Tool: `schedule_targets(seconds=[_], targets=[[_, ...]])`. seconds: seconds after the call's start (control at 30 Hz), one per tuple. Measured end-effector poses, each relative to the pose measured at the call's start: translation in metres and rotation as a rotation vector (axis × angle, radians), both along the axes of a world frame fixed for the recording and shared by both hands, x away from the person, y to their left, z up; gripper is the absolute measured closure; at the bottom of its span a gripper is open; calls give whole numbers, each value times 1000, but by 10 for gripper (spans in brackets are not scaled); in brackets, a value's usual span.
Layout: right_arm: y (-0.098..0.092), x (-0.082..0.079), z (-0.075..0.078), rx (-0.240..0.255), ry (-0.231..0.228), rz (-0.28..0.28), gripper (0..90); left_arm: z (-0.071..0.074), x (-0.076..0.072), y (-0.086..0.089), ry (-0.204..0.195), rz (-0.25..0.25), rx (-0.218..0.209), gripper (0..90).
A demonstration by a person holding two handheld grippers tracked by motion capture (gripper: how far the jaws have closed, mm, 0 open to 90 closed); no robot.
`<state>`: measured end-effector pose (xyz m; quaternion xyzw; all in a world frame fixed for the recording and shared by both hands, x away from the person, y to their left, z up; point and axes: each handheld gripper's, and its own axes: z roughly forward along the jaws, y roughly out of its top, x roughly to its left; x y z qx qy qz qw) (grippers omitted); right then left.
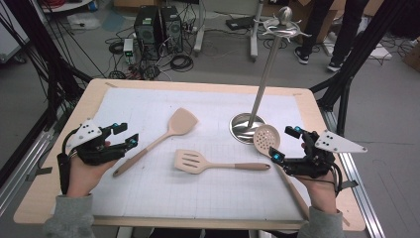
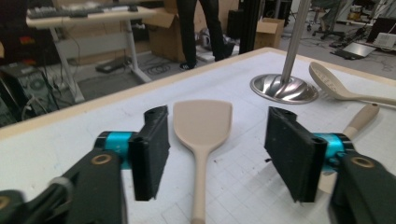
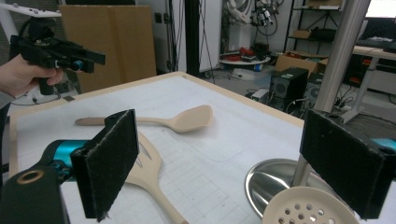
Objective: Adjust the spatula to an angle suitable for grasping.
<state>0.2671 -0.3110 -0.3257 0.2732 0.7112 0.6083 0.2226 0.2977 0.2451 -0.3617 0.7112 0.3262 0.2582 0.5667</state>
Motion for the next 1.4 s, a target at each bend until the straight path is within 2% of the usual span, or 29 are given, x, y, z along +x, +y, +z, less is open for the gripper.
schedule_targets(seconds=[0.03, 0.13, 0.17, 0.2, 0.27, 0.33, 0.4, 0.43, 0.47, 0.6, 0.63, 0.87, 0.9, 1.03, 1.27, 1.4], targets=[[0, 0, 0, 0, 0, 0, 107, -1, 1, -1, 4, 1, 4, 424], [0, -1, 0, -6, 3, -1, 107, -6, 4, -1, 18, 10, 3, 514], [0, -2, 0, -9, 1, -1, 106, -7, 5, -1, 20, 13, 8, 573], [0, -2, 0, -9, 1, -1, 106, -9, 6, -1, 22, 17, 6, 573], [0, -3, 0, -9, -2, 0, 107, -13, 8, -1, 32, 25, 8, 663], [0, -3, 0, -10, -2, 0, 107, -17, 10, -2, 47, 33, 20, 692], [1, -3, -1, -16, 1, 1, 107, -23, 12, -5, 70, 29, 52, 808], [1, -3, -1, -16, 1, 1, 107, -23, 12, -5, 70, 29, 52, 835], [2, -4, -1, -20, 9, 3, 107, -26, 13, -7, 69, 28, 77, 857], [3, -5, -2, -27, 6, 8, 107, -31, 16, -10, 77, 23, 104, 878], [3, -6, -1, -27, 6, 10, 107, -33, 18, -11, 87, 22, 129, 884], [1, -7, -2, -25, 7, 4, 107, -42, 27, -19, 104, -4, 159, 893], [2, -8, -2, -29, 10, 5, 107, -46, 31, -22, 120, -12, 172, 893], [2, -10, -2, -34, 10, 6, 107, -53, 38, -27, 134, -19, 186, 893], [0, -12, -2, -36, 5, 2, 107, -63, 48, -30, 167, -1, 193, 893], [-1, -14, -2, -35, 14, -2, 106, -67, 51, -30, 176, 13, 219, 893]])
